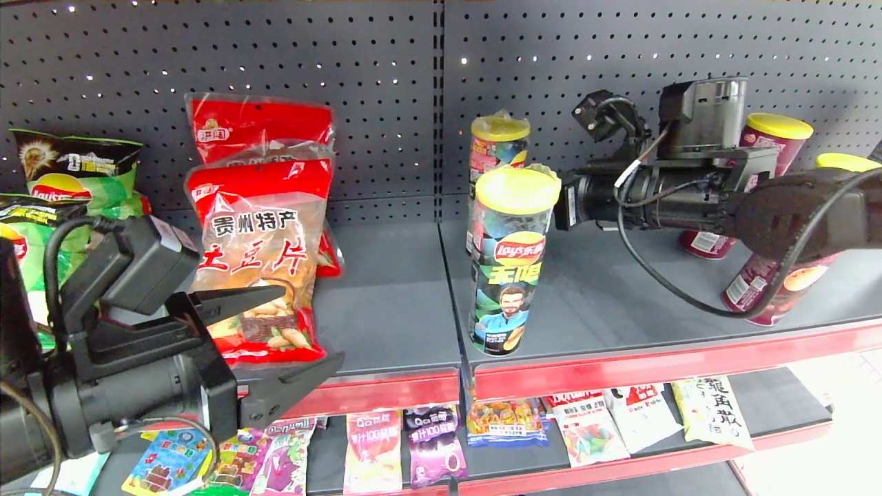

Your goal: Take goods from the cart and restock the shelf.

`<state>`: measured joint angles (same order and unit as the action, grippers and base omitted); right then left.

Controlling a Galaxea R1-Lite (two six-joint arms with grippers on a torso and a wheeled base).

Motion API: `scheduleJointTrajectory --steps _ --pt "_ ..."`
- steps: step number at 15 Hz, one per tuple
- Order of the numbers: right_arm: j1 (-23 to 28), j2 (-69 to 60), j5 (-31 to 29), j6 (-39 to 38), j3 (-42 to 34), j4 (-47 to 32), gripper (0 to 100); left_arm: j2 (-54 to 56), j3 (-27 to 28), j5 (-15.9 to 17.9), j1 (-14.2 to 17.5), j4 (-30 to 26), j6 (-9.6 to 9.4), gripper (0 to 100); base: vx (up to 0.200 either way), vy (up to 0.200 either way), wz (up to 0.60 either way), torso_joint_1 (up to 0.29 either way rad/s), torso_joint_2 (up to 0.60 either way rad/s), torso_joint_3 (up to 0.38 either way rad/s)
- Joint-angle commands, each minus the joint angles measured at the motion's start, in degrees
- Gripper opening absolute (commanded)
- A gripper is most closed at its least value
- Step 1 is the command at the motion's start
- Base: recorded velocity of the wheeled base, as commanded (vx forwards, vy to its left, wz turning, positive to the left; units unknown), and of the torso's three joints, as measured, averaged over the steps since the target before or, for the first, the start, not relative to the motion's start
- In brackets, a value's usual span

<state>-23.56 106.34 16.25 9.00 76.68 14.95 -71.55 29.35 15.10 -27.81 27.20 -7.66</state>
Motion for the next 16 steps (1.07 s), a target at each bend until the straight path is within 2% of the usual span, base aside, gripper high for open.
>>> scheduleJointTrajectory --steps 1,2,4,6,9,12,16 --pt "0.7 -5.4 -1.2 0.1 -6.6 0.0 100 -3.6 2.5 -0.1 -0.1 0.0 -0.96 100 0.0 0.0 0.0 0.0 0.0 0.0" --pt "0.7 -6.4 -1.2 0.0 -7.9 0.0 100 -4.0 2.7 -0.1 -0.1 0.0 -1.13 100 0.0 0.0 0.0 0.0 0.0 0.0" --pt "0.5 -12.6 -1.2 0.1 -16.0 0.0 100 -6.8 3.8 -0.3 -0.2 0.1 -1.66 100 0.0 0.0 0.0 0.0 0.0 0.0" --pt "0.3 -15.1 -1.1 0.3 -19.3 -0.1 100 -8.6 4.7 -0.7 -1.4 0.1 -1.84 100 0.0 0.0 0.0 0.0 0.0 0.0" --pt "0.3 -24.4 -1.2 0.4 -30.0 -0.1 100 -14.3 7.4 -1.3 -4.2 0.2 -2.01 100 0.0 0.0 0.0 0.0 0.0 0.0" --pt "0.4 -34.6 -1.1 0.5 -40.3 0.0 100 -19.5 10.7 -4.0 -6.8 0.2 -2.01 100 0.0 0.0 0.0 0.0 0.0 0.0" --pt "3.0 -42.8 -1.3 0.0 -44.7 -0.4 100 -25.0 14.7 -4.8 -8.2 0.2 -2.01 100 0.0 0.0 0.0 0.0 0.0 0.0"
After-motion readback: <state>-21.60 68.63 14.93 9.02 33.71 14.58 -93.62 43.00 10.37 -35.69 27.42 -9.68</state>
